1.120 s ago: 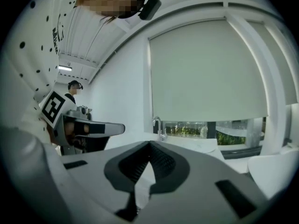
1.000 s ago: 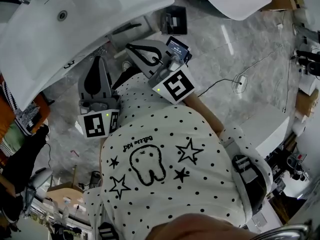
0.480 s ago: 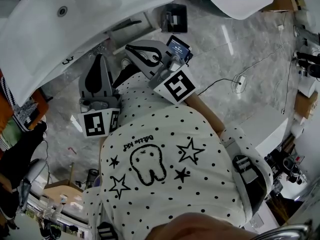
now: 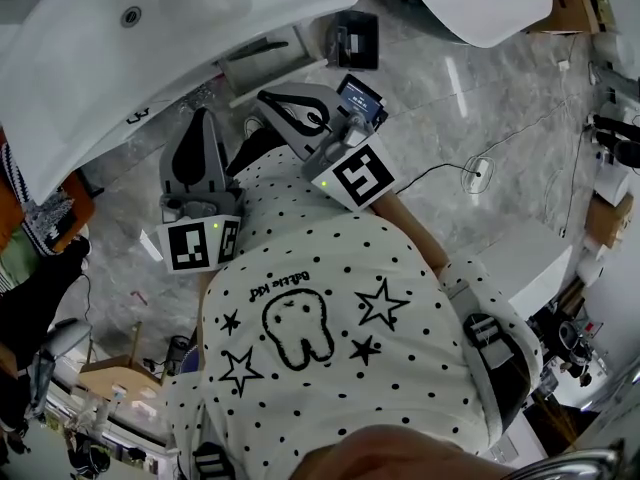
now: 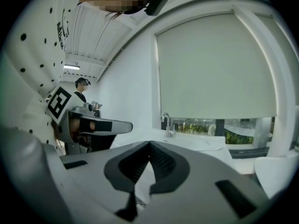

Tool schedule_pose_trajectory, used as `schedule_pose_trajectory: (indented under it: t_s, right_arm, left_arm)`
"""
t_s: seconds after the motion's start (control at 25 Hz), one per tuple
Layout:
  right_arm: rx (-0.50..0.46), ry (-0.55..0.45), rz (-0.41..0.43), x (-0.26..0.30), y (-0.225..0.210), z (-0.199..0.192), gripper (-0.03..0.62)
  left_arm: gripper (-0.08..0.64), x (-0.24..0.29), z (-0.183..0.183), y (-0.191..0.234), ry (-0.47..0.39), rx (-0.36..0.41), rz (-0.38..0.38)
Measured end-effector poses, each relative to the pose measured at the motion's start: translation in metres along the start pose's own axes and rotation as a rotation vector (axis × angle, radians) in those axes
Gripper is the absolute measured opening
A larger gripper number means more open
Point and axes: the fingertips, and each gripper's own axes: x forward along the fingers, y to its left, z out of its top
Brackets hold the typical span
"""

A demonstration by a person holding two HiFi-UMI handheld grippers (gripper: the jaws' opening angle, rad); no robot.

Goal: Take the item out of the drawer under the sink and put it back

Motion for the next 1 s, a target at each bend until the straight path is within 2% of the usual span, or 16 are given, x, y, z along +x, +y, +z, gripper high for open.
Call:
schedule_pose_trajectory:
  t_s: [1.0]
  right_arm:
    - [-0.003, 0.002, 0.014, 0.0001, 0.0017, -0.0011, 0.012]
  left_arm:
    - [-0.005, 0.0008, -0.0012, -0.0010, 0.008, -0.002, 0.000]
